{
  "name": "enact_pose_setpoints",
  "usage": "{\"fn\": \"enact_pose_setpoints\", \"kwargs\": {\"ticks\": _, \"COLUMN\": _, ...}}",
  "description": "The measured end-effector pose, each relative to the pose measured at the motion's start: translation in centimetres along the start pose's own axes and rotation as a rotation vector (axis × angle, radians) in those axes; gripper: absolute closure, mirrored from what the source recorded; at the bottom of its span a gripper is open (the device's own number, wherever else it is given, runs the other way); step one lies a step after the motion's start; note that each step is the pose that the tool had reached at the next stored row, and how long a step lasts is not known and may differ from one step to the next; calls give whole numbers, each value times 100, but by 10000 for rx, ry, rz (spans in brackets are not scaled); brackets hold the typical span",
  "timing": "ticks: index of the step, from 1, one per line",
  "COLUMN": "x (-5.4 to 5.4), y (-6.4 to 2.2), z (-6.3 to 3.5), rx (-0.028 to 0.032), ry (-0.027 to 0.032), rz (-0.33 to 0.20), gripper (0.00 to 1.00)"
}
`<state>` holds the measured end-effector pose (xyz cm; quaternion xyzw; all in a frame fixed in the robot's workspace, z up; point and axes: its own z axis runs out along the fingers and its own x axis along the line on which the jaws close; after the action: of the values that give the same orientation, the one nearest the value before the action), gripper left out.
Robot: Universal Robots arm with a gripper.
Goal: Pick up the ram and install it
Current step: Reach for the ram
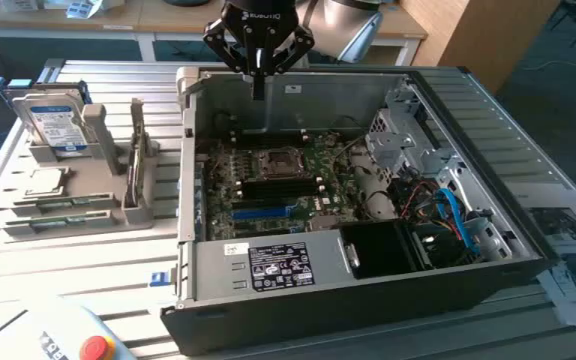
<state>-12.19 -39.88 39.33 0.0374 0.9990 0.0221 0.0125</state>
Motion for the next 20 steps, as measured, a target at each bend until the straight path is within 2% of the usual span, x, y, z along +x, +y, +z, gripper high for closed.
{"fn": "enact_pose_setpoints", "kwargs": {"ticks": 13, "x": 1, "y": 0, "z": 0, "rx": -1, "ry": -1, "rz": 1, "gripper": 90}}
{"fn": "enact_pose_setpoints", "kwargs": {"ticks": 20, "x": 130, "y": 2, "z": 1, "rx": 0, "ry": -1, "rz": 0, "gripper": 90}}
